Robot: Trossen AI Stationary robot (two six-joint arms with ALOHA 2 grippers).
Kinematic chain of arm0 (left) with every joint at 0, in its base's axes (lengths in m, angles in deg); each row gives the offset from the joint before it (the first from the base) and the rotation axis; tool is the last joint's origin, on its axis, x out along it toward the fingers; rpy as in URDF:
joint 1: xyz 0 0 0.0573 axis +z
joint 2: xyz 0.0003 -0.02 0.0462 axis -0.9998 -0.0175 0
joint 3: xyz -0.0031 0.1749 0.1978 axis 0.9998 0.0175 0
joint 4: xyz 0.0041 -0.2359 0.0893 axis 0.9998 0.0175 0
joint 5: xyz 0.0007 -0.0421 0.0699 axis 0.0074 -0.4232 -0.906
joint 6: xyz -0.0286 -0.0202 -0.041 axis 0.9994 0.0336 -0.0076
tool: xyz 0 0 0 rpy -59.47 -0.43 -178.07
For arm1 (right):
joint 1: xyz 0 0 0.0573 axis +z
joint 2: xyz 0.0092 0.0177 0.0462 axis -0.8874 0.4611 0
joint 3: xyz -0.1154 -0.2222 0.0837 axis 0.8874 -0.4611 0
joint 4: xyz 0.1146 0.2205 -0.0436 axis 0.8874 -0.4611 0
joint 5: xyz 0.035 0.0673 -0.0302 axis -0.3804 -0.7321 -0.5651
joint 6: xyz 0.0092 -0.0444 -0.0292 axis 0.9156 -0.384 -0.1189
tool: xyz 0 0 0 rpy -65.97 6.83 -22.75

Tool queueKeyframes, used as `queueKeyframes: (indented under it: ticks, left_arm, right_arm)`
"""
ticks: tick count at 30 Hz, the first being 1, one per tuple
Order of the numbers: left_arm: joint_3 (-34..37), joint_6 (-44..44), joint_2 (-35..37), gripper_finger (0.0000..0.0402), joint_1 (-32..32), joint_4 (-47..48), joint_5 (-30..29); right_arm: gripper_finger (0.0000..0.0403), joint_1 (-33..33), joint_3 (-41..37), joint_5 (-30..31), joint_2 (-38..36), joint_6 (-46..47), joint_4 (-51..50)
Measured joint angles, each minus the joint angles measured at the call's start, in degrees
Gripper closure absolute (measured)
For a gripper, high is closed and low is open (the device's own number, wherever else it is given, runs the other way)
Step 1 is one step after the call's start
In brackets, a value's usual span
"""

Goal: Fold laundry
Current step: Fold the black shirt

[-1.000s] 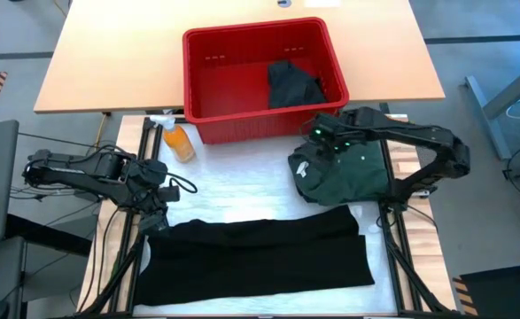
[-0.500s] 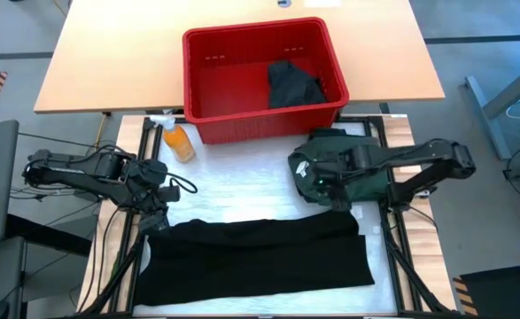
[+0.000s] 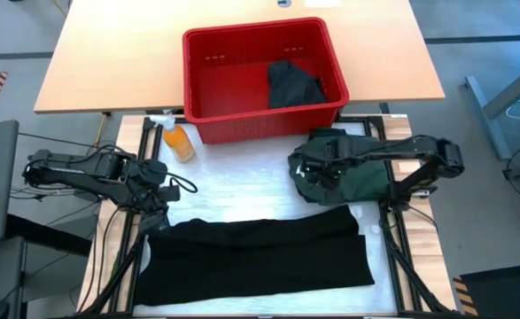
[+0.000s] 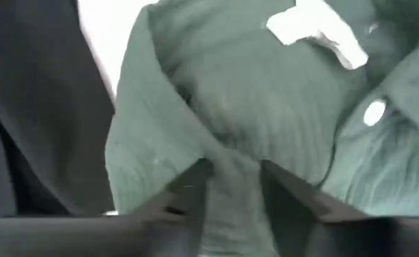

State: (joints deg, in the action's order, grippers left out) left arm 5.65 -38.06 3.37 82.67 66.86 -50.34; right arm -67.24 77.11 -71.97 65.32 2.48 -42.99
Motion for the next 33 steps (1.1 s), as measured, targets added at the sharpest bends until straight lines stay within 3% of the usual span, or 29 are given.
queueKeyframes:
  ticks: [4, 6, 13, 18, 24, 28, 30, 33]
  left_arm:
    - [0.0, 0.32, 0.02, 0.0401, -0.02, -0.03, -0.04]
    - [0.0, 0.25, 0.02, 0.0401, 0.0, -0.05, -0.08]
    - [0.0, -0.08, 0.02, 0.0402, 0.0, -0.09, 0.29]
    - [0.0, -0.01, 0.02, 0.0402, 0.0, -0.12, 0.79]
    - [0.0, 0.14, 0.02, 0.0402, 0.0, -0.12, 0.98]
    - [0.0, 0.95, 0.02, 0.0402, 0.0, -0.13, 1.04]
    - [0.0, 1.15, 0.02, 0.0402, 0.0, -0.16, 1.07]
    - [0.0, 1.06, 0.02, 0.0402, -0.02, -0.35, 1.05]
  right_arm:
    - [0.0362, -2.39, 0.0, -4.67, -0.42, -2.36, 1.14]
    - [0.0382, -3.34, 0.0, -7.5, -1.17, -2.4, 2.27]
    - [0.0351, -2.31, 0.07, -8.14, -4.15, 1.17, 15.61]
    - [0.0319, -2.15, 0.07, -8.28, -4.4, 7.68, 12.62]
    - [0.0239, -2.57, 0.07, -8.31, -4.96, 11.84, 7.06]
    - [0.019, -0.47, -0.24, -12.68, -8.42, 23.5, 0.86]
    - [0.0176, 3.96, -2.03, -15.35, -12.46, 30.64, 0.14]
    - [0.0169, 12.88, -7.6, -14.01, -19.22, 43.41, 2.76]
